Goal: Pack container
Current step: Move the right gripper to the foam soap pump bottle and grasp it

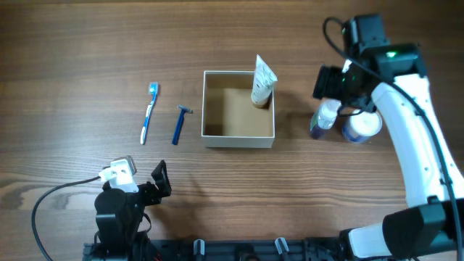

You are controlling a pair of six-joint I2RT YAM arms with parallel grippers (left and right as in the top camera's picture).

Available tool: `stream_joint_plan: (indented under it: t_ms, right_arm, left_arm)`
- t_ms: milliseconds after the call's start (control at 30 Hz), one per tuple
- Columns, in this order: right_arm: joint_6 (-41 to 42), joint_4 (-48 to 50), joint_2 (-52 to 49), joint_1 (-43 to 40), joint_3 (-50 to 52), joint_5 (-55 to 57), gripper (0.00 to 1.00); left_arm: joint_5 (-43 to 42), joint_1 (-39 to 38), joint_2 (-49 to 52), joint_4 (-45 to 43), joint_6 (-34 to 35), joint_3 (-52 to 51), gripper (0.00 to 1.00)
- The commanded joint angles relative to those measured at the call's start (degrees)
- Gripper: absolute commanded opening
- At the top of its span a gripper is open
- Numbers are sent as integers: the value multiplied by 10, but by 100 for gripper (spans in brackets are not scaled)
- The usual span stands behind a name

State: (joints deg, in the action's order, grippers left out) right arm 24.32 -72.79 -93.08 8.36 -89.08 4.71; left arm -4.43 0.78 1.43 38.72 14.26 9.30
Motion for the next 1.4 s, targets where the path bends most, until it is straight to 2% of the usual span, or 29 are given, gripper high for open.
stream_joint_plan:
  t_ms: [0,267,567,667,767,967,1200,1367]
  right_arm:
    - [30,35,-7,1,56,-23,83]
    - [29,119,-7,1,127,-24,76]
    - [35,164,-7,1,157,13,75]
    - [43,175,-7,1,165,13,66]
    - [43,183,-7,1,170,14,65]
    - [41,179,-7,1,171,14,53]
    - [26,178,-7,1,171,19,28]
    - [-2,176,12,1,160,22,27]
  left_arm:
    - [-5,-3,-5,-1,-1,-1,100]
    - [-5,-3,-5,-1,-1,-1,100]
    - [-5,-3,-5,-1,-1,-1,100]
    - [-5,-3,-5,-1,-1,-1,100]
    - [-5,-3,-5,-1,-1,-1,100]
    - [-5,-3,-5,-1,-1,-1,100]
    - [-5,-3,-5,-1,-1,-1,100]
    - [-5,-3,-5,-1,-1,-1,100]
